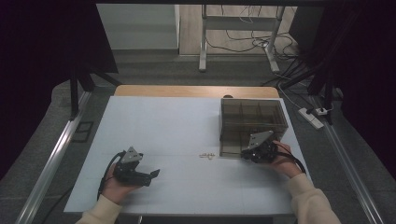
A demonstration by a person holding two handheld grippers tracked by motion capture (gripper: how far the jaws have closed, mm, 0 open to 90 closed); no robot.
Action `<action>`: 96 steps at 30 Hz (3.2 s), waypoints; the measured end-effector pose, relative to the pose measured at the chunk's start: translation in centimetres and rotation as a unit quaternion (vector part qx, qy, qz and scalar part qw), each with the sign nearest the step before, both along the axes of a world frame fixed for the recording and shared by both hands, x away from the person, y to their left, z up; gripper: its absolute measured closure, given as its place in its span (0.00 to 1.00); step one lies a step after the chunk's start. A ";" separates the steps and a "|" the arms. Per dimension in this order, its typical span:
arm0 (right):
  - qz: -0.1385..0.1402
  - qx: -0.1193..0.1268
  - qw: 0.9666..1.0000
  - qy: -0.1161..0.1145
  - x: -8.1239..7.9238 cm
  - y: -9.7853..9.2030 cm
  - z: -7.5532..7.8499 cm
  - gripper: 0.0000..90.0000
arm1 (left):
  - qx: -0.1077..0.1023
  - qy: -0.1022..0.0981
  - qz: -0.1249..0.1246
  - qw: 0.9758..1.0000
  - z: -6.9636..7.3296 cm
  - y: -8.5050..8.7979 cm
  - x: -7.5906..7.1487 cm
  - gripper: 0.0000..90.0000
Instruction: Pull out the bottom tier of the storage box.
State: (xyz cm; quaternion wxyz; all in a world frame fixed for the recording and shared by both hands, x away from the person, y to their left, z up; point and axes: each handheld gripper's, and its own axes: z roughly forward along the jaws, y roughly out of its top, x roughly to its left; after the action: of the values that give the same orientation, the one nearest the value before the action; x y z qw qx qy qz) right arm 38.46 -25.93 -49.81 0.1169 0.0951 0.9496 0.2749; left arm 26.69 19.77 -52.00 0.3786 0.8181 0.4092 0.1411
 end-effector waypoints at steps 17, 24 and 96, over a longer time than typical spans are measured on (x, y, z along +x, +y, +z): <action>0.008 -0.001 1.000 0.009 -0.5 -0.2 0.1 0.89 | 0.000 0.001 0.000 1.000 0.0 0.0 0.0 0.08; 0.011 -0.002 1.000 0.011 -0.7 -0.3 0.1 0.89 | 0.000 0.000 0.000 1.000 0.0 0.0 0.0 0.08; -0.106 0.193 0.976 -0.002 -2.4 -1.9 1.0 0.44 | -0.001 -0.005 0.003 1.000 0.1 0.0 0.1 0.08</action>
State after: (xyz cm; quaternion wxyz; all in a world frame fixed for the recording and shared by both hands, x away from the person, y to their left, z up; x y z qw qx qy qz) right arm 36.09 -27.79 -48.83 0.1267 0.2150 0.8632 0.4389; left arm 26.76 19.74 -51.94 0.3810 0.8160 0.4095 0.1460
